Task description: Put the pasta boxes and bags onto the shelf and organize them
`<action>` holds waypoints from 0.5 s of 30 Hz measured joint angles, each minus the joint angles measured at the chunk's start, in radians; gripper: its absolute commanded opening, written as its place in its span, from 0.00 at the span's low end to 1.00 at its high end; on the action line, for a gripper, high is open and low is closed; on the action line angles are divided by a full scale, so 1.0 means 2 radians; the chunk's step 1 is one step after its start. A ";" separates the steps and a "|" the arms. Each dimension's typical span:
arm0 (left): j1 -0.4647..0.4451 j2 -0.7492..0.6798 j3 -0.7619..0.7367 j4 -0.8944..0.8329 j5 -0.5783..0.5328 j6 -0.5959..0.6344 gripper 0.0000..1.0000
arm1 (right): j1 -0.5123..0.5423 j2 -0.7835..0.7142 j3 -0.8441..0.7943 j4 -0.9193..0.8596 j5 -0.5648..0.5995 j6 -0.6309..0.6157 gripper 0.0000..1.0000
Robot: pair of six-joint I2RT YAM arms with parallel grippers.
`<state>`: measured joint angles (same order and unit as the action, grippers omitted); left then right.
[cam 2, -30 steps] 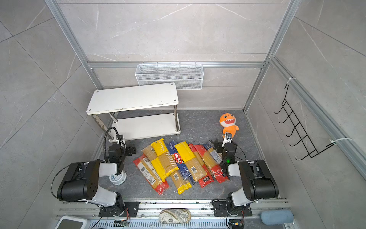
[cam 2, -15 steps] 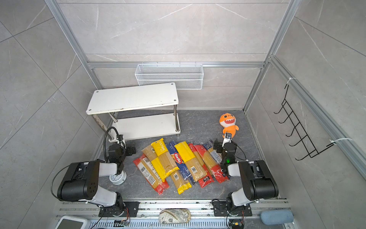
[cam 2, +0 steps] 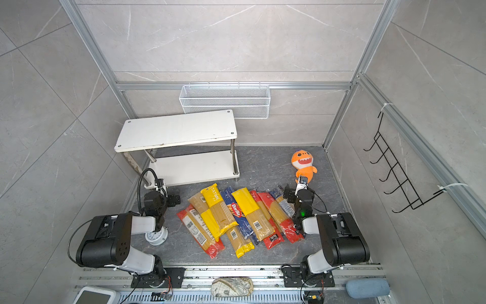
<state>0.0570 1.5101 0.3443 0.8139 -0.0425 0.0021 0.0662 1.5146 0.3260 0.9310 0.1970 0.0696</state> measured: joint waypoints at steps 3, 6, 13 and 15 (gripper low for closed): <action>0.001 0.000 0.000 0.000 0.001 0.000 1.00 | 0.000 0.000 0.000 0.000 0.000 0.000 1.00; 0.002 0.000 0.000 -0.001 0.001 0.000 1.00 | 0.000 0.000 0.001 0.000 0.000 0.000 1.00; 0.002 0.000 0.000 -0.001 0.000 0.000 1.00 | 0.006 -0.002 0.001 -0.005 0.015 0.000 1.00; 0.002 -0.001 0.002 -0.007 0.000 0.000 1.00 | 0.012 -0.009 0.002 -0.015 0.026 0.000 1.00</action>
<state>0.0616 1.5089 0.3481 0.8005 -0.0422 0.0021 0.0910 1.4975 0.3294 0.9005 0.2497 0.0700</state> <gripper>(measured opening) 0.998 0.997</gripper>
